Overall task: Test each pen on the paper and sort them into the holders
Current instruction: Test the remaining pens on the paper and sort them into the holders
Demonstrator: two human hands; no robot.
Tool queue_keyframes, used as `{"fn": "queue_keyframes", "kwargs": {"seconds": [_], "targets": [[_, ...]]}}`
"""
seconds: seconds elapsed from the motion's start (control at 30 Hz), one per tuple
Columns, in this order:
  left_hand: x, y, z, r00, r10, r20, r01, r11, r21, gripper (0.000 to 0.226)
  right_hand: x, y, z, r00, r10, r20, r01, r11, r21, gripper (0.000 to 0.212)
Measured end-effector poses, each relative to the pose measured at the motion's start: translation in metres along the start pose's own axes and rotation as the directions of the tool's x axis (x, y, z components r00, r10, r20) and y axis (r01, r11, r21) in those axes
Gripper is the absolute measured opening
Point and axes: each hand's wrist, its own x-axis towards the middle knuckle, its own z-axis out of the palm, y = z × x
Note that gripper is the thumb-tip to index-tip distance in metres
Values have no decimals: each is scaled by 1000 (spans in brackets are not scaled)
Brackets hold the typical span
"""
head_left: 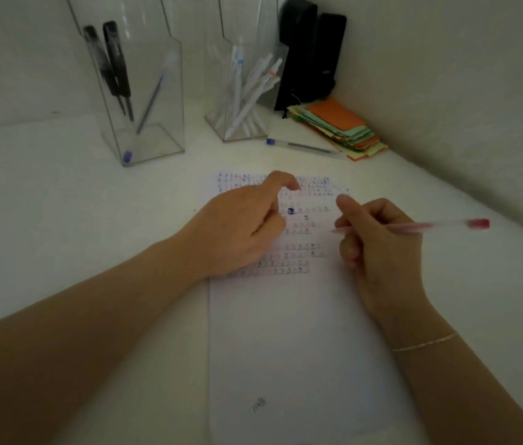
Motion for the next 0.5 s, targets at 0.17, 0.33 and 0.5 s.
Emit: {"fn": "queue_keyframes", "kwargs": {"seconds": [0.17,0.33,0.5], "targets": [[3,-2,0,1000,2,-19,-6,984,-177,37,3,-7,4,972,153,176,-218,862,458,14],[4,-1,3,1000,15,0,-15,981,-194,42,3,-4,7,981,93,169,-148,923,356,21],[3,-3,5,1000,27,-9,-28,990,-138,44,2,-2,6,978,57,198,-111,956,273,23]]}}
